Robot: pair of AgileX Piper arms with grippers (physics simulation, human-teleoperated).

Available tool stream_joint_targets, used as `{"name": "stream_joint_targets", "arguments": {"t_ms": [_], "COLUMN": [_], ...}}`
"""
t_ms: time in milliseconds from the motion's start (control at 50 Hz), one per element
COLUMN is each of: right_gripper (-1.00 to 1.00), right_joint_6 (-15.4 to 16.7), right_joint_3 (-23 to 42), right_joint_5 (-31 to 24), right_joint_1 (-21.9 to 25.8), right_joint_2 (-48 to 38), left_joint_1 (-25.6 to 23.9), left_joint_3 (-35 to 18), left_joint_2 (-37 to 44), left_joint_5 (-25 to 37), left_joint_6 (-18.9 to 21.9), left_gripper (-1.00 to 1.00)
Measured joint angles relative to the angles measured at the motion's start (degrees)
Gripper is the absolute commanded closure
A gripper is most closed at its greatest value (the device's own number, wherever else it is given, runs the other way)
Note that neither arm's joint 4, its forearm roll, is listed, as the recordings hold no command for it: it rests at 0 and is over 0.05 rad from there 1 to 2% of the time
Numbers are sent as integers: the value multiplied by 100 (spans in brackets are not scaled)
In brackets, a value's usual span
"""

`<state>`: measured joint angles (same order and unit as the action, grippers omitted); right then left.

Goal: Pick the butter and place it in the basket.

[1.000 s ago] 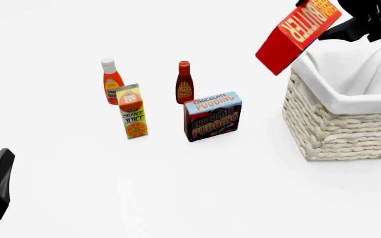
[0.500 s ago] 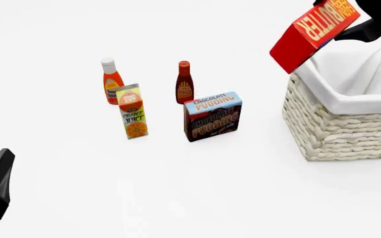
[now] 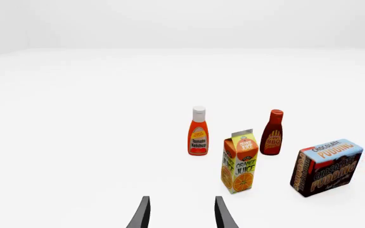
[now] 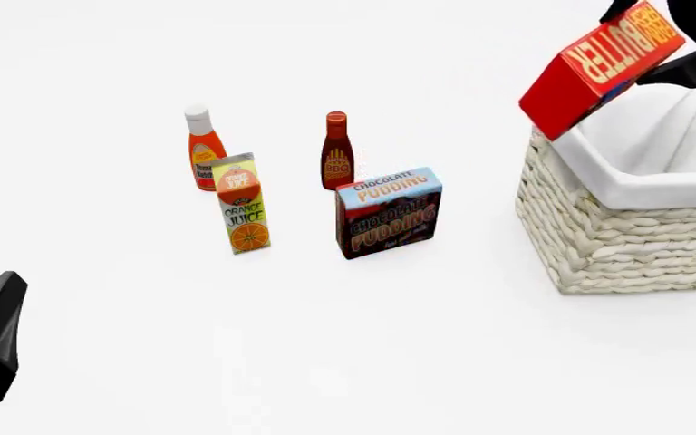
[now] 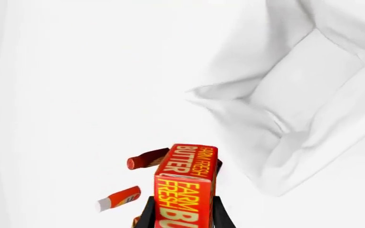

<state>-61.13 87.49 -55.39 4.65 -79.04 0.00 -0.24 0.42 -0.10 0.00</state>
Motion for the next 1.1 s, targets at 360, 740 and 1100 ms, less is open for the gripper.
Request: {"name": "stream_joint_targets", "arguments": {"t_ms": [360,740,1100], "right_gripper": [100,100,100], "right_joint_6": [83,148,247], "right_joint_3": [-92,31,81], "right_joint_5": [125,323,532], "right_joint_1": [-411,-789,-1160], "right_joint_2": [-48,-359,-633], "left_joint_1": [0,0,0], "left_joint_3": [0,0,0], "left_joint_2": [0,0,0], "left_joint_5": [0,0,0], "left_joint_6": [0,0,0], "left_gripper": [-100,-100,-100]}}
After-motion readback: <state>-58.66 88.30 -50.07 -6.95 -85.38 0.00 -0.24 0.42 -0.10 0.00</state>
